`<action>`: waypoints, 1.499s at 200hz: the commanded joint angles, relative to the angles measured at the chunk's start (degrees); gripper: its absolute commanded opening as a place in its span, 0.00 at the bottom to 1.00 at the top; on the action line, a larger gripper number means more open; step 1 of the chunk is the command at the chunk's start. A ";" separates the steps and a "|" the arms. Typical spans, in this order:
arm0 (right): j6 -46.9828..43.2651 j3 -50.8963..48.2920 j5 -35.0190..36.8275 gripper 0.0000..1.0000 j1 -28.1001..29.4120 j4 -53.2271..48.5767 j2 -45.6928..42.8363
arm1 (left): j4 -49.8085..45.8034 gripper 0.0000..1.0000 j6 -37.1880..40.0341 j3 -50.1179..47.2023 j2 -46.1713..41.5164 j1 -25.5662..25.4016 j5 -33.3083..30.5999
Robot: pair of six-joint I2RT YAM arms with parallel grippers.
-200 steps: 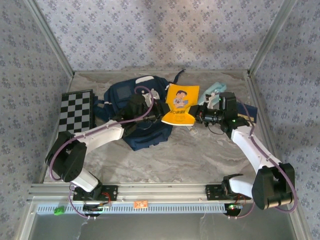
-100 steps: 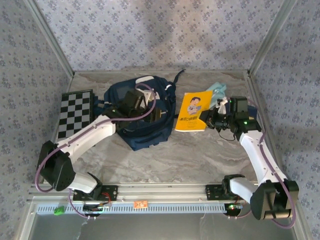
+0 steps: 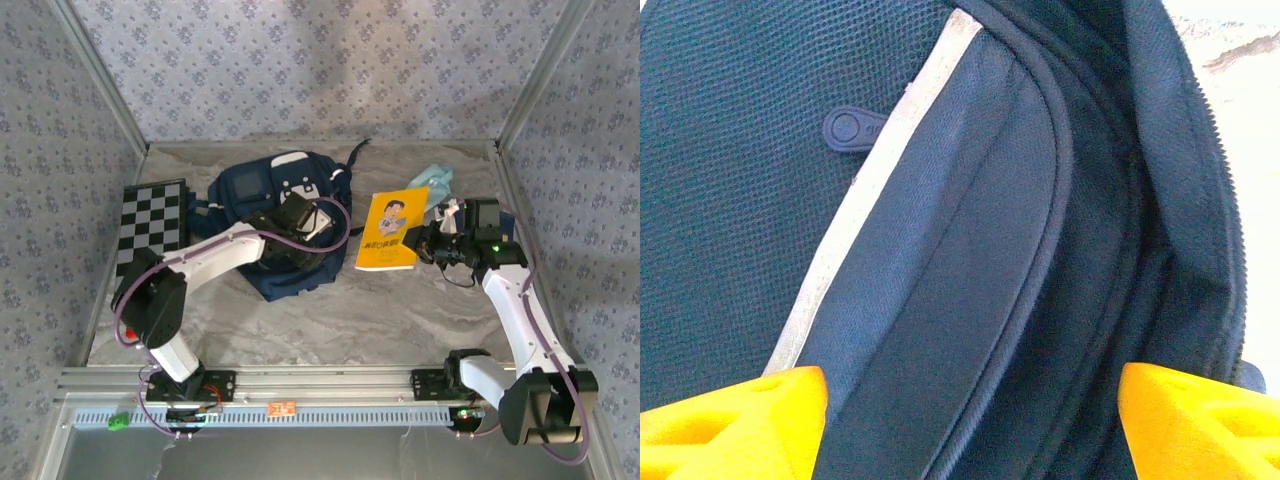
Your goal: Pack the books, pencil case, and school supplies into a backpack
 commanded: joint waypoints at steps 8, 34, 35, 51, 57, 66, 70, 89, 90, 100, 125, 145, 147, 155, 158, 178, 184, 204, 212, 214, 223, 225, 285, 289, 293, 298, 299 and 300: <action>-1.54 0.08 -1.42 0.00 -0.55 1.35 -0.65 | -1.45 0.76 3.99 3.23 3.64 0.49 -1.59; -1.56 -0.07 -1.92 0.00 -0.59 1.76 -0.11 | -1.54 0.70 4.60 4.99 5.35 2.06 0.46; -1.56 -0.10 -1.94 0.00 -0.64 1.78 -0.11 | -1.54 0.70 4.63 5.04 5.39 2.10 0.58; -1.57 -0.29 -1.91 0.00 -0.77 1.55 0.04 | -1.60 0.63 5.17 5.74 6.14 3.12 2.34; -1.56 -0.29 -1.87 0.00 -0.92 1.53 0.06 | -1.87 0.59 5.31 6.08 6.44 3.39 2.75; -1.57 -0.29 -1.95 0.00 -1.11 1.45 0.11 | -2.23 0.54 5.44 6.57 6.76 3.78 3.09; -1.57 -0.29 -2.02 0.00 -1.21 1.44 0.14 | -2.39 0.51 5.56 6.67 6.82 3.90 3.09; -1.54 -0.18 -1.95 0.00 -1.47 1.61 0.33 | -2.87 0.41 5.86 7.19 7.00 4.17 2.88; -1.55 -0.20 -1.95 0.00 -1.47 1.62 0.33 | -2.87 0.41 5.87 7.20 7.00 4.25 2.84; -1.58 -0.20 -2.03 0.00 -1.56 1.81 0.49 | -3.31 0.36 6.10 7.51 6.96 4.25 3.22; -1.57 -0.21 -2.30 0.00 -1.65 1.48 0.95 | -4.17 0.19 7.62 8.49 6.18 4.25 4.64; -1.50 -0.16 -2.46 0.00 -1.74 0.75 1.08 | -5.09 0.07 8.64 9.59 5.31 4.25 4.50; -1.51 -0.13 -2.48 0.00 -1.85 0.58 1.11 | -5.31 0.06 8.73 9.74 5.20 4.25 4.41; -3.82 0.06 -2.57 0.00 -1.83 -0.07 1.13 | -5.87 0.03 9.08 10.40 4.74 4.26 4.08; -3.97 0.12 -2.65 0.00 -1.85 -0.30 1.12 | -6.16 0.01 9.25 10.65 4.46 4.27 3.96; -4.12 0.43 -2.29 0.00 -1.45 -0.91 0.97 | -7.46 0.00 10.14 12.39 2.37 4.26 2.84; -3.99 0.41 -2.05 0.00 -1.05 -0.89 0.86 | -7.76 0.00 10.50 12.73 1.66 4.30 2.18; -2.81 0.02 -2.22 0.00 1.62 -0.64 1.02 | -8.47 0.00 11.12 14.63 -0.77 4.41 -0.37; -2.49 -0.20 -2.42 0.00 3.11 0.07 1.40 | -8.78 0.00 11.64 15.34 -1.51 4.42 -0.53; -2.52 -0.27 -2.47 0.00 3.39 0.41 1.50 | -8.80 0.00 11.79 15.51 -1.72 4.53 -0.65; -0.21 -0.54 -2.65 0.00 5.03 1.89 1.94 | -8.75 0.00 12.24 16.18 -2.45 4.66 -1.35; 0.07 -0.60 -2.70 0.00 5.36 2.25 2.09 | -8.75 0.00 12.33 16.31 -2.61 4.75 -1.56; 8.01 -1.44 3.42 0.00 17.91 16.35 8.64 | -9.15 0.00 14.50 21.96 -4.68 6.02 -2.29; 8.81 -1.59 3.99 0.00 18.76 17.82 9.25 | -9.11 0.00 14.50 22.33 -4.75 6.07 -2.45; 9.52 -1.76 4.50 0.00 19.64 19.02 9.95 | -9.15 0.00 14.55 22.61 -4.80 6.14 -2.68; 10.23 -1.67 5.19 0.00 20.66 20.31 10.85 | -9.12 0.00 14.59 22.97 -4.98 6.13 -2.82; 10.35 -1.64 5.31 0.00 20.84 20.55 10.95 | -9.11 0.00 14.54 23.09 -5.01 6.11 -2.82; 10.46 -1.67 5.37 0.00 21.02 20.68 11.22 | -9.06 0.00 14.52 23.15 -5.02 6.15 -2.83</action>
